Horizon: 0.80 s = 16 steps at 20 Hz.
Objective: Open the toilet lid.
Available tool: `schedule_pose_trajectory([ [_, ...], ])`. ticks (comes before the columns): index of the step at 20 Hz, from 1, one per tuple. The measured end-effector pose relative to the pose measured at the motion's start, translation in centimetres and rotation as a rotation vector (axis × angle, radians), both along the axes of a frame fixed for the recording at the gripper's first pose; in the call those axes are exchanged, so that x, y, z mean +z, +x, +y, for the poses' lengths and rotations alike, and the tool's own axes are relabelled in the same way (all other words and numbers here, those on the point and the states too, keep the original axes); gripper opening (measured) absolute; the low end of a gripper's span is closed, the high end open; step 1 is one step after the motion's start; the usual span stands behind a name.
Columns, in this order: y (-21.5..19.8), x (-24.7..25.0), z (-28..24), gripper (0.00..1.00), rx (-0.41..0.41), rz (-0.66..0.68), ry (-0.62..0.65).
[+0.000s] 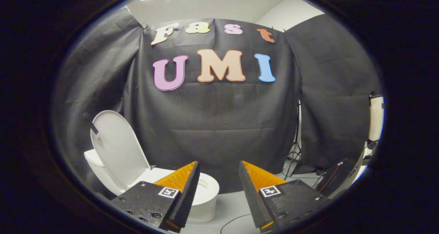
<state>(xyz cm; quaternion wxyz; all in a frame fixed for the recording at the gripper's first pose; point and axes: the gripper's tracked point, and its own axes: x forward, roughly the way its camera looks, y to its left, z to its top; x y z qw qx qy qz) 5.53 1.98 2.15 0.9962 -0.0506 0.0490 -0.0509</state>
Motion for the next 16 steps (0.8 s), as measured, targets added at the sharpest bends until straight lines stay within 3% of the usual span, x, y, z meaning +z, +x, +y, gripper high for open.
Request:
schedule_pose_trajectory([
  [16, 0.40, -0.91, 0.41, 0.71, 0.013, 0.018, 0.033],
])
